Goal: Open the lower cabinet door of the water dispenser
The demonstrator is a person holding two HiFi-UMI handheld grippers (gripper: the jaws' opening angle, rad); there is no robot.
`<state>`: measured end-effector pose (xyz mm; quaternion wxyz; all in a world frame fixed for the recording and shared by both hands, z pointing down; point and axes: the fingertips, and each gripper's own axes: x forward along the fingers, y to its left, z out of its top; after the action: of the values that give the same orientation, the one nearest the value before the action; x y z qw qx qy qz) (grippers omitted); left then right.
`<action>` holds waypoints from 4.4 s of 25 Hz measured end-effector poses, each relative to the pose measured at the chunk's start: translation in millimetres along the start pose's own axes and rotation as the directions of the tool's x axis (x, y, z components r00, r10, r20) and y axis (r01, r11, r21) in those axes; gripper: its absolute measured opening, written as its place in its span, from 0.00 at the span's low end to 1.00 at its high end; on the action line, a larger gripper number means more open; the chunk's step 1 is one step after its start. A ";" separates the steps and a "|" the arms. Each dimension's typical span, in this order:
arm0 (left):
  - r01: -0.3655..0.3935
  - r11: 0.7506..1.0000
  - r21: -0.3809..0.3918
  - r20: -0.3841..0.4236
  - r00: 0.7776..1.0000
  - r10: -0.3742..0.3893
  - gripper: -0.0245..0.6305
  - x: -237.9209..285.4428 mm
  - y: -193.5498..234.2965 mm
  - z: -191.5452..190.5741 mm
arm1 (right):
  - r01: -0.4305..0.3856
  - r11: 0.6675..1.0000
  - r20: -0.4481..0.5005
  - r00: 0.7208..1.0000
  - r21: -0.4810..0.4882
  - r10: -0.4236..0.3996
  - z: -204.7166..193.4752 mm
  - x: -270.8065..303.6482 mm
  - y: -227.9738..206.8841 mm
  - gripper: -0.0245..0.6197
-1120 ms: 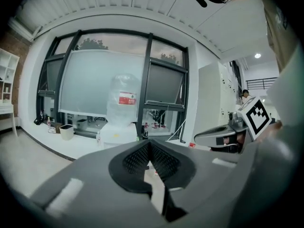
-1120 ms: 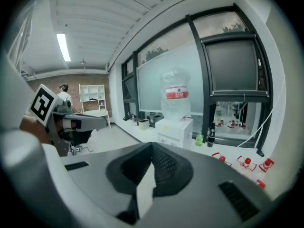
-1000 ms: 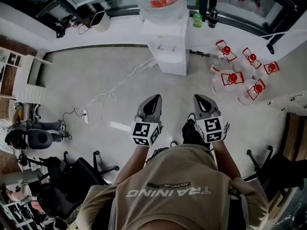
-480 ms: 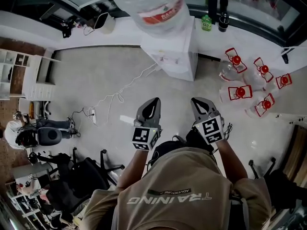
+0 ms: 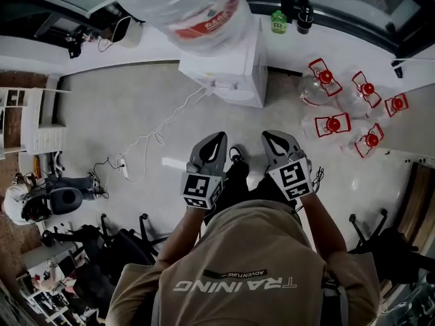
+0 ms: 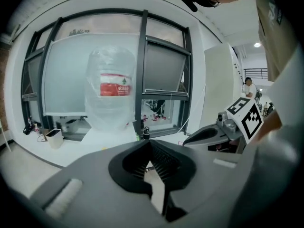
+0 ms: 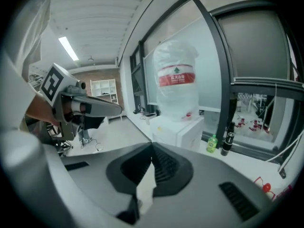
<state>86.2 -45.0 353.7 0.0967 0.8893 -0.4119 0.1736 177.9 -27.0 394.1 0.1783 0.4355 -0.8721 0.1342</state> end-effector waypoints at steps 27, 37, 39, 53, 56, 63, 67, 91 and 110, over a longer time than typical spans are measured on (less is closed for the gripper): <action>0.409 0.908 0.091 -0.074 0.912 -0.403 0.03 94.9 80.4 -7.7 | 0.365 0.907 -0.152 0.929 0.209 -0.338 7.2 74.9 -43.6 0.05; 0.373 0.927 0.032 -0.154 0.918 -0.365 0.03 127.5 50.6 -46.9 | 0.370 0.912 -0.178 0.924 0.176 -0.340 -85.9 93.6 -94.8 0.05; 0.359 0.933 0.023 -0.171 0.921 -0.350 0.03 137.5 45.5 -62.9 | 0.350 0.917 -0.198 0.929 0.191 -0.313 -112.6 101.4 -102.6 0.05; 0.264 0.960 -0.097 -0.289 0.915 -0.281 0.03 216.6 24.8 -220.2 | 0.196 0.962 -0.324 0.938 0.192 -0.126 -291.1 219.6 -116.4 0.05; 0.249 0.963 -0.106 -0.301 0.915 -0.269 0.03 232.1 24.7 -249.6 | 0.171 0.968 -0.329 0.939 0.185 -0.103 -320.2 245.7 -123.6 0.05; 0.240 0.966 -0.101 -0.314 0.913 -0.260 0.03 255.8 35.1 -293.2 | 0.149 0.971 -0.352 0.933 0.186 -0.076 -367.8 304.8 -144.6 0.05; 0.230 0.968 -0.104 -0.329 0.910 -0.252 0.03 267.6 45.5 -310.5 | 0.099 0.980 -0.357 0.933 0.171 -0.032 -383.4 335.2 -148.9 0.05; 0.263 0.962 -0.074 -0.397 0.877 -0.271 0.03 299.9 63.8 -361.7 | 0.005 0.997 -0.359 0.933 0.083 0.025 -403.2 409.4 -158.7 0.35; 0.217 0.968 -0.127 -0.423 0.871 -0.250 0.03 292.2 68.3 -373.9 | 0.055 0.981 -0.457 0.888 0.188 0.038 -419.7 385.3 -112.9 0.29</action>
<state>123.6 -175.2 813.6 0.2403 0.8667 -0.2755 0.3395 135.9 -203.8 945.8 0.3361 0.4106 -0.7860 0.3174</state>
